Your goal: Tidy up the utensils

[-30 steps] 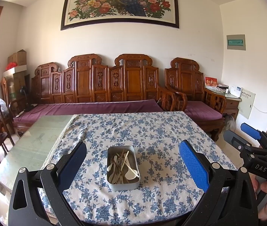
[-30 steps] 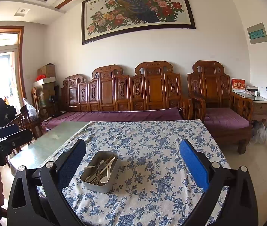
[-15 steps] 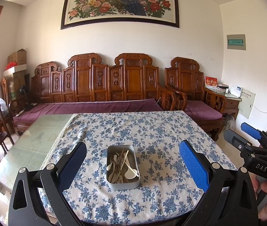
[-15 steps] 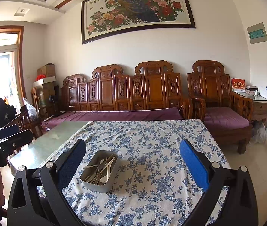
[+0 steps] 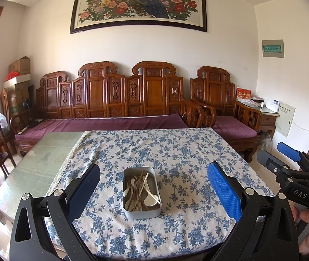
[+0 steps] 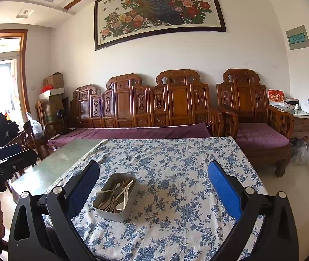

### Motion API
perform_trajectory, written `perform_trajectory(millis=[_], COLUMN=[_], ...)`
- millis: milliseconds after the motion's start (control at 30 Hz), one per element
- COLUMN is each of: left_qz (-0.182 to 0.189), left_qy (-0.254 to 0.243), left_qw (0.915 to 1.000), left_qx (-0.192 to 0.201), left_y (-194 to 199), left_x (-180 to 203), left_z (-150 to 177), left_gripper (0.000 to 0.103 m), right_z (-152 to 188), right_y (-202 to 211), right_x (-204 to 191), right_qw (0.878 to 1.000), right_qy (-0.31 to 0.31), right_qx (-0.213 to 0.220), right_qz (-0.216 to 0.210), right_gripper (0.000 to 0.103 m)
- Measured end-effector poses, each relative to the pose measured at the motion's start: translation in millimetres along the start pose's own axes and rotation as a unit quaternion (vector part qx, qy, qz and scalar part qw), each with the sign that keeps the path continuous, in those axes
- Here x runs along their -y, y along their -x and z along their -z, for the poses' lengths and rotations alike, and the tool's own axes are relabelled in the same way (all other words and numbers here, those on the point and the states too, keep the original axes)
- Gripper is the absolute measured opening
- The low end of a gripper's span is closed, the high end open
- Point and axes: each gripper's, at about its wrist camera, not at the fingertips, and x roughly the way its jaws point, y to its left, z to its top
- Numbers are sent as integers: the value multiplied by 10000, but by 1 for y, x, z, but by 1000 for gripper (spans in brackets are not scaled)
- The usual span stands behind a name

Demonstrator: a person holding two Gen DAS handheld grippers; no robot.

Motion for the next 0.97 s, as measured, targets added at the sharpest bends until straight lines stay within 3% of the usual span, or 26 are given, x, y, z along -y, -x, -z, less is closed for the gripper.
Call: perform_trajectory(millis=[967], left_qz=[69], left_qy=[-21], left_qw=[10000], left_qx=[-21], left_y=[1], left_x=[2], left_z=[1], left_gripper=[95], right_z=[6], right_y=[0], right_x=[0], right_qw=[10000], right_qy=[-26], right_qx=[-8], right_qz=[-4], right_gripper=[100])
